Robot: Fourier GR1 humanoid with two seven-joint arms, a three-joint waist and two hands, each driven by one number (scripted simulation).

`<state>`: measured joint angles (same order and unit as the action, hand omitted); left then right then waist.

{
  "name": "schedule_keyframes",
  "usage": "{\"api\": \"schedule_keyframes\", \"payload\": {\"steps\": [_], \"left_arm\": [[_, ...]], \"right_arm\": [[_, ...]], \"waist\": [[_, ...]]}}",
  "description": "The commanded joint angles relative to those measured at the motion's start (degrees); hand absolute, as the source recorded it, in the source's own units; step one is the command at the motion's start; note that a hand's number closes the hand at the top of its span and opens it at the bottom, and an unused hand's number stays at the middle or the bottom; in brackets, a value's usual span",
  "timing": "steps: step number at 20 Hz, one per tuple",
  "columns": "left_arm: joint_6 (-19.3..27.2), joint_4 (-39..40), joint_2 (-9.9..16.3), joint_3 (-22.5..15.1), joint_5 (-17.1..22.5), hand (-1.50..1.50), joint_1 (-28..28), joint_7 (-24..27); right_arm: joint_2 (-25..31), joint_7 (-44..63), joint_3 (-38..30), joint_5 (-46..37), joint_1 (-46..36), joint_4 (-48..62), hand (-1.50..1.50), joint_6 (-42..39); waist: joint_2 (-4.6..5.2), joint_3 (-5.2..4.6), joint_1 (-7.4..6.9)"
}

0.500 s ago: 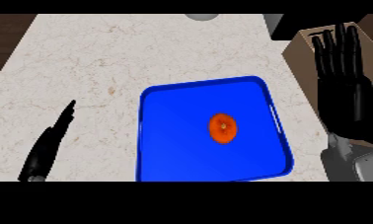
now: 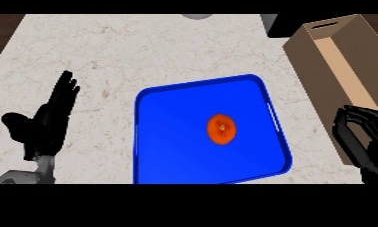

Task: Pick the squash from the tray and place it in the cardboard box

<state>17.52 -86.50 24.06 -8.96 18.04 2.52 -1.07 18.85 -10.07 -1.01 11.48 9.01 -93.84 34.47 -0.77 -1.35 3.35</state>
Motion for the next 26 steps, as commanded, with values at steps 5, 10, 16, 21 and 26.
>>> {"api": "schedule_keyframes", "payload": {"steps": [5,10,16,21,26], "left_arm": [[0.33,-5.17,-2.68,0.73,3.59,0.0,2.27,-3.23],[0.94,-6.27,-2.72,0.46,3.28,0.0,3.18,-4.53],[0.94,-5.75,-3.09,0.06,2.79,0.0,6.35,-5.37],[1.42,-5.21,-4.9,-1.42,2.06,0.0,5.93,-5.94],[-1.1,-5.95,-3.8,1.2,3.03,0.0,3.11,-4.66]], "right_arm": [[-1.04,1.06,8.96,-19.47,16.33,-5.57,-1.5,14.29],[10.16,14.05,11.93,-26.76,22.73,-10.72,-1.5,6.83],[17.97,34.96,18.47,-28.79,24.68,-23.74,-1.5,-5.83],[18.78,57.57,20.82,-32.9,14.58,-36.78,-1.5,-11.65],[12.0,74.95,27.84,-40.91,0.15,-38.02,-1.5,-16.25]], "waist": [[0.56,1.1,-2.23],[1.15,0.78,-3.11],[1.57,0.7,-3.89],[1.34,1.0,-4.87],[0.91,1.2,-4.64]]}}
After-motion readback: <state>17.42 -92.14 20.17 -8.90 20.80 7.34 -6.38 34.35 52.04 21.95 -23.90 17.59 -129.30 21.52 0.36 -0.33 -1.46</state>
